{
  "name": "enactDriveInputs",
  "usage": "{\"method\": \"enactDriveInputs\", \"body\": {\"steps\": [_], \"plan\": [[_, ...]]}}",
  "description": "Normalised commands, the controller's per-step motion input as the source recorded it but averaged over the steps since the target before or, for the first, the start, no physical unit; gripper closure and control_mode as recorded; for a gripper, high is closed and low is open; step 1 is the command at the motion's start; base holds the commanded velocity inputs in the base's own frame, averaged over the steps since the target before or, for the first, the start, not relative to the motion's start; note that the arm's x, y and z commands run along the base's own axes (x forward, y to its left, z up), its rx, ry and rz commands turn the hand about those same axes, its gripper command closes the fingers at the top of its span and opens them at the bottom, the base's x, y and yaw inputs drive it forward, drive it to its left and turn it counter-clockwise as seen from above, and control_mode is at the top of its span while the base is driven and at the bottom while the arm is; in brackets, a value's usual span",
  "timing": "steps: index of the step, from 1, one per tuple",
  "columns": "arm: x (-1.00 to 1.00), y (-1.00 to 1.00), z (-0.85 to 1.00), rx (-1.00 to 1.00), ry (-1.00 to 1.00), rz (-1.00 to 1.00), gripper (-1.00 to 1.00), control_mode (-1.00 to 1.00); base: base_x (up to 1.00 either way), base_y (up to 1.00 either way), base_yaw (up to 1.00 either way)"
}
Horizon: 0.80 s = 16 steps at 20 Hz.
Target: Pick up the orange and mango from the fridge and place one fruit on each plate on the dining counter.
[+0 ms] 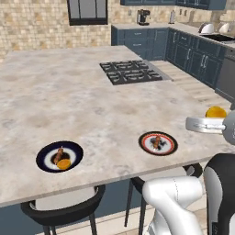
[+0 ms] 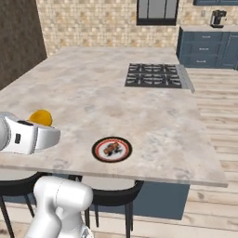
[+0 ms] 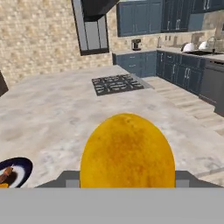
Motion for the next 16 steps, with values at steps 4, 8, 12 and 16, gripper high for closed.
{"method": "enactDriveInputs", "body": {"steps": [4,8,12,16], "plan": [[0.49,-0.07,-0.03,0.04,0.11,-0.04,1.0,-1.0,0.48,0.0,-0.09],[0.97,-0.2,-0.16,0.05,0.35,-0.02,1.0,-1.0,0.0,0.0,0.0],[0.82,-0.23,-0.46,0.0,0.53,0.0,1.0,-1.0,0.0,0.0,0.0],[0.73,-0.22,-0.71,0.0,0.54,0.0,1.0,-1.0,0.0,0.0,0.0]]}}
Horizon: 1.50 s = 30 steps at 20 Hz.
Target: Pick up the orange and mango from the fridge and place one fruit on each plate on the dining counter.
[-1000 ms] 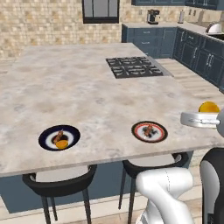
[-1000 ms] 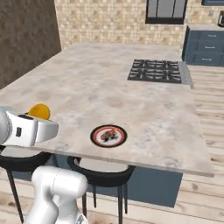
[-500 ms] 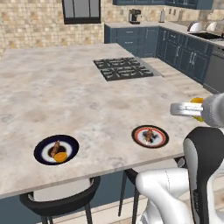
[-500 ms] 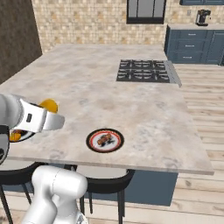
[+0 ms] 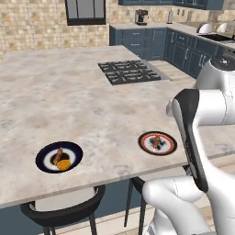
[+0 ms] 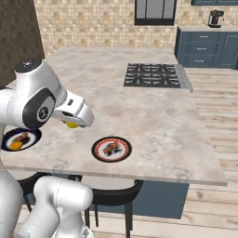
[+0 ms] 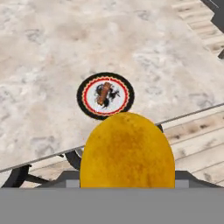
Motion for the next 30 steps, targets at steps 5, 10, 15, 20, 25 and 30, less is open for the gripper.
{"method": "enactDriveInputs", "body": {"steps": [5,10,15,20,25,30], "plan": [[0.61,-0.23,-0.94,0.0,0.25,0.0,1.0,-1.0,0.0,0.0,0.0],[0.78,-0.13,-0.96,0.0,0.23,0.0,1.0,-1.0,0.0,0.0,0.0],[0.84,-0.08,-0.88,0.0,0.24,0.0,1.0,-1.0,0.0,0.0,0.0],[0.77,-0.06,-0.65,0.0,0.22,0.0,1.0,-1.0,0.0,0.0,0.0],[0.63,-0.02,-0.56,0.0,0.2,0.0,1.0,-1.0,0.0,0.0,0.0],[0.67,-0.09,-0.47,0.0,0.12,0.0,1.0,-1.0,0.0,0.0,0.0]]}}
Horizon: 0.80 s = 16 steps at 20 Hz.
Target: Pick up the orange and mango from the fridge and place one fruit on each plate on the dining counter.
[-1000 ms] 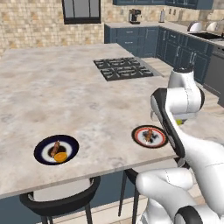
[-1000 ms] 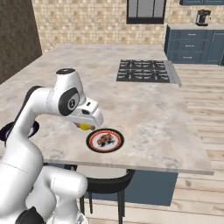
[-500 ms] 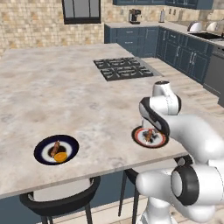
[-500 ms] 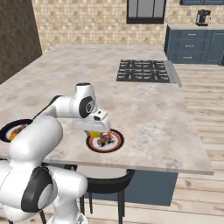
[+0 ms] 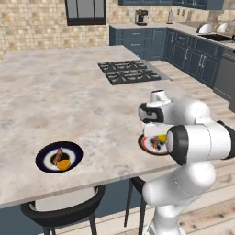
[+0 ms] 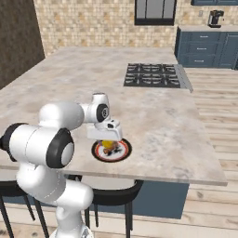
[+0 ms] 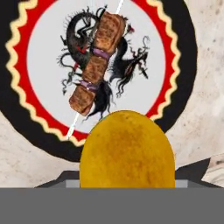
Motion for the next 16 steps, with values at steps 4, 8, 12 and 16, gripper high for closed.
{"method": "enactDriveInputs", "body": {"steps": [4,8,12,16], "plan": [[0.52,-0.2,-0.31,0.0,0.02,0.0,1.0,-1.0,0.0,0.0,0.0],[0.41,-0.23,-0.22,0.0,0.0,0.0,1.0,-1.0,0.0,0.0,0.0],[0.47,-0.26,-0.25,0.0,0.0,0.0,1.0,-1.0,0.0,0.0,0.0],[0.4,-0.23,-0.24,0.02,0.05,0.0,1.0,-1.0,0.0,0.0,0.0]]}}
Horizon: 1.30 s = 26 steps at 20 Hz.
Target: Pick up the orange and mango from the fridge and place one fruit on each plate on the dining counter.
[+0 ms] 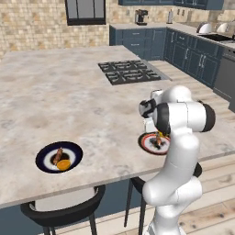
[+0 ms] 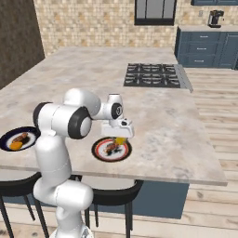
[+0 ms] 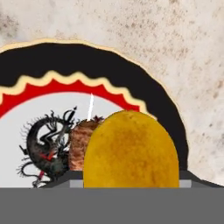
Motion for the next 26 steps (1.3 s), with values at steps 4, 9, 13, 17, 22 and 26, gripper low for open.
{"method": "enactDriveInputs", "body": {"steps": [4,9,13,17,22,26], "plan": [[0.34,-0.26,-0.27,0.04,0.07,0.0,1.0,-1.0,0.0,0.0,0.0],[0.06,-0.03,-0.29,0.01,0.01,0.0,1.0,-1.0,0.0,0.0,0.0],[-0.51,0.21,-0.03,0.0,-0.1,-0.01,1.0,-1.0,0.0,0.0,0.0],[-0.56,0.15,-0.1,0.0,-0.08,-0.01,1.0,-1.0,0.0,0.0,0.0],[-0.28,0.27,-0.18,0.0,-0.01,-0.04,-1.0,-1.0,0.0,0.0,0.0],[-0.11,0.12,-0.05,0.01,-0.07,-0.07,-1.0,-1.0,0.0,0.0,0.0]]}}
